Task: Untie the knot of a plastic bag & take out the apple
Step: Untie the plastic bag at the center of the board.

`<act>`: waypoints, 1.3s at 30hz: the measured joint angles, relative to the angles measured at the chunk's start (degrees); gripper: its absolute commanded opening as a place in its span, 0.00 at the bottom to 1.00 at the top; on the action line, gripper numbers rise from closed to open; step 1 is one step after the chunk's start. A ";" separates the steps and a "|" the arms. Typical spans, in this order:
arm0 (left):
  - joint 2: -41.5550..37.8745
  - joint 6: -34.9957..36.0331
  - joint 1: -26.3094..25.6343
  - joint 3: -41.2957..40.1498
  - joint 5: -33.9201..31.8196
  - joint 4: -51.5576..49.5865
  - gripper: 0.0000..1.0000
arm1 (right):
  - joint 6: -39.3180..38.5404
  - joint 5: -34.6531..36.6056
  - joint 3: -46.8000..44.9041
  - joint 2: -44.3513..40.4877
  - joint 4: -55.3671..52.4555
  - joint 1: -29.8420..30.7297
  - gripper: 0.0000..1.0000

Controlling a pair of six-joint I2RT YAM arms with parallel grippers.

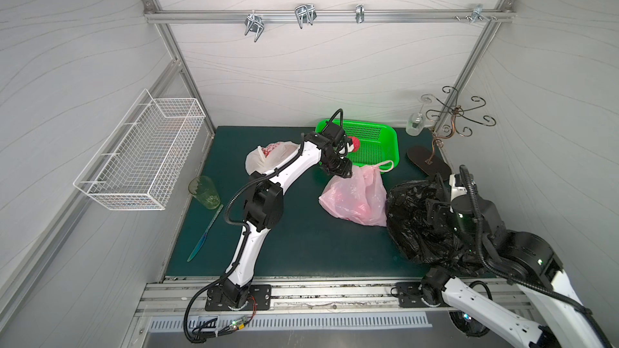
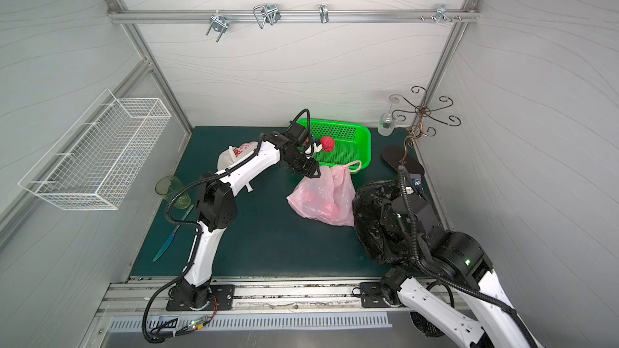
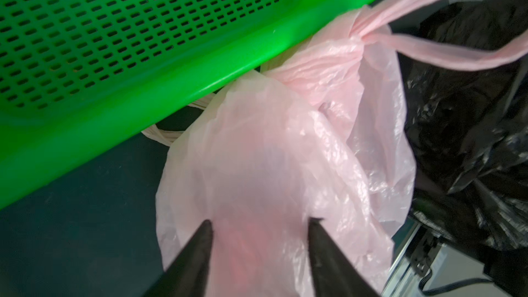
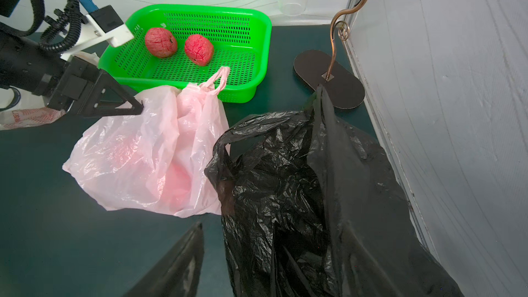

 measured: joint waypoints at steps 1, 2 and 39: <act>0.00 -0.28 0.13 -0.57 1.01 0.07 0.17 | 0.00 -0.24 -0.24 0.00 0.09 0.00 0.75; 0.00 -0.02 0.15 -0.96 1.77 0.11 0.07 | 0.02 -0.46 -0.42 0.00 0.17 0.00 0.75; -51.78 1.44 -8.87 -57.09 -15.23 10.08 0.00 | -14.08 -51.43 -7.26 40.68 35.56 1.05 0.58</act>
